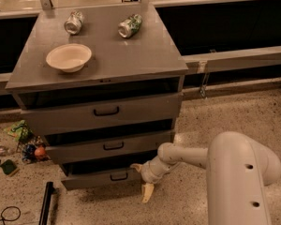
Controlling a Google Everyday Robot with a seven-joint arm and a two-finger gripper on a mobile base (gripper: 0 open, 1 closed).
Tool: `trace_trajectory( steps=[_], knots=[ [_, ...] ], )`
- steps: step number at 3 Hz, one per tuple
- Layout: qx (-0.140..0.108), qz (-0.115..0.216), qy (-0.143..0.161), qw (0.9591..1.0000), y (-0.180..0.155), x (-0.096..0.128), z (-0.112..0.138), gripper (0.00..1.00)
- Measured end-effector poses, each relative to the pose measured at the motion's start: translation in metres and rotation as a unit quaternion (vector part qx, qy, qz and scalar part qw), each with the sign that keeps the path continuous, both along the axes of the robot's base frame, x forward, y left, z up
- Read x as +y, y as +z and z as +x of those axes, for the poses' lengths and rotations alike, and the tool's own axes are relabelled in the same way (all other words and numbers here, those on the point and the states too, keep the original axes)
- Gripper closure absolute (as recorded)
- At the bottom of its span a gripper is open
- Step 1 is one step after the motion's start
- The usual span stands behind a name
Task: Open bottom drawer
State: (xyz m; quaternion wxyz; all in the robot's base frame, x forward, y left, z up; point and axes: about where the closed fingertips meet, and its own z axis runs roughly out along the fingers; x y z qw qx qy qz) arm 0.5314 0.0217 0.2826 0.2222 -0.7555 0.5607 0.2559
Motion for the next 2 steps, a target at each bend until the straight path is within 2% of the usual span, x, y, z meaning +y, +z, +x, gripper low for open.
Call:
trace_trajectory(
  steps=[1,2],
  knots=[
    [-0.018,-0.002,-0.018,0.9997,-0.027,-0.005,0.026,0.00],
    [-0.032,-0.008,-0.033,0.9989,-0.037,-0.013,0.044,0.00]
  ],
)
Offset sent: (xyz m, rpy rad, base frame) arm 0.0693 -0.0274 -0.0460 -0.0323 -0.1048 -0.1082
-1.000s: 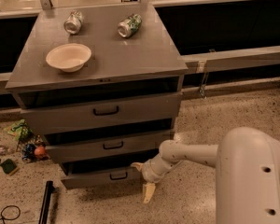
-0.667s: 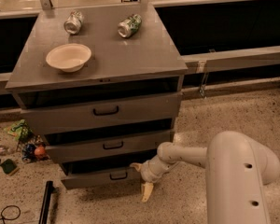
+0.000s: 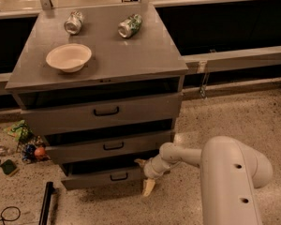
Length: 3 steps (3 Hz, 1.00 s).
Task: Open bottom drawer
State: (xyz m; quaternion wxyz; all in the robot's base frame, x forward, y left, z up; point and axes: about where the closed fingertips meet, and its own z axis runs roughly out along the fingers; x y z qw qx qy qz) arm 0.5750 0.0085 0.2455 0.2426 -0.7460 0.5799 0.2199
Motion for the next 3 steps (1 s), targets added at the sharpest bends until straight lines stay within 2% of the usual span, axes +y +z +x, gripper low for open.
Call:
trace_trajectory(
  steps=[1,2,3],
  knots=[
    [-0.006,-0.016,0.002,0.9998,-0.014,-0.007,0.021,0.00],
    [0.005,-0.023,0.016,0.9996,-0.036,-0.008,0.035,0.01],
    [0.011,-0.022,0.028,0.9993,-0.050,-0.014,0.053,0.17]
  ],
)
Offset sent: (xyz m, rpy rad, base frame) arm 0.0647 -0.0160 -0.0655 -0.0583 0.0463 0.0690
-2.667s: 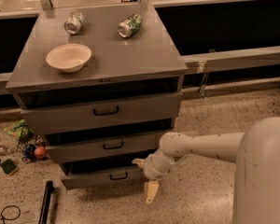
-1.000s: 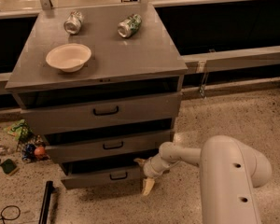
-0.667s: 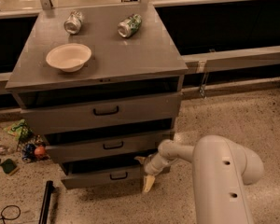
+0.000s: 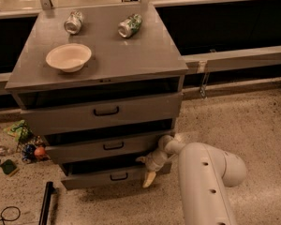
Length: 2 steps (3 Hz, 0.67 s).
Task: Open bottom drawer
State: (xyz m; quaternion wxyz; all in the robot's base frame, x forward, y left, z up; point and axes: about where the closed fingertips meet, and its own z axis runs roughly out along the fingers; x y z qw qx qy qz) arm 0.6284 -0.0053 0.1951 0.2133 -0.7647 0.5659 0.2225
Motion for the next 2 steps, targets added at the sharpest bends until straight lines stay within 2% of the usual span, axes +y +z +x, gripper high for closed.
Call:
trace_trajectory(
  steps=[1,2],
  knots=[
    [0.015,0.003,-0.007,0.9999,-0.0119,-0.0092,0.0021,0.49],
    [0.014,0.001,-0.014,0.9998,-0.0099,-0.0140,0.0033,0.80]
  ],
)
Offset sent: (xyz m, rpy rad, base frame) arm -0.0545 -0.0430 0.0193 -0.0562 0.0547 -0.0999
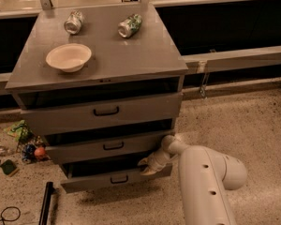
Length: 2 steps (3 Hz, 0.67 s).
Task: Open bottom drawer
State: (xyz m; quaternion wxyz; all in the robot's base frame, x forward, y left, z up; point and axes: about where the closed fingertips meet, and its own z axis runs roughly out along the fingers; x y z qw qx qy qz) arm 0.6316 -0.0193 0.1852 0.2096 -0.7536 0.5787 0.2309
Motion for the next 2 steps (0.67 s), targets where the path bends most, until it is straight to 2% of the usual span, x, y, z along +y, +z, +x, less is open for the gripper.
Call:
trace_trajectory(
  steps=[1,2],
  knots=[
    [0.000,0.000,0.000,1.0000,0.0015,0.0000,0.0000,1.00],
    [0.001,0.000,0.000,1.0000,0.0015,0.0002,-0.0012,0.99]
  ],
)
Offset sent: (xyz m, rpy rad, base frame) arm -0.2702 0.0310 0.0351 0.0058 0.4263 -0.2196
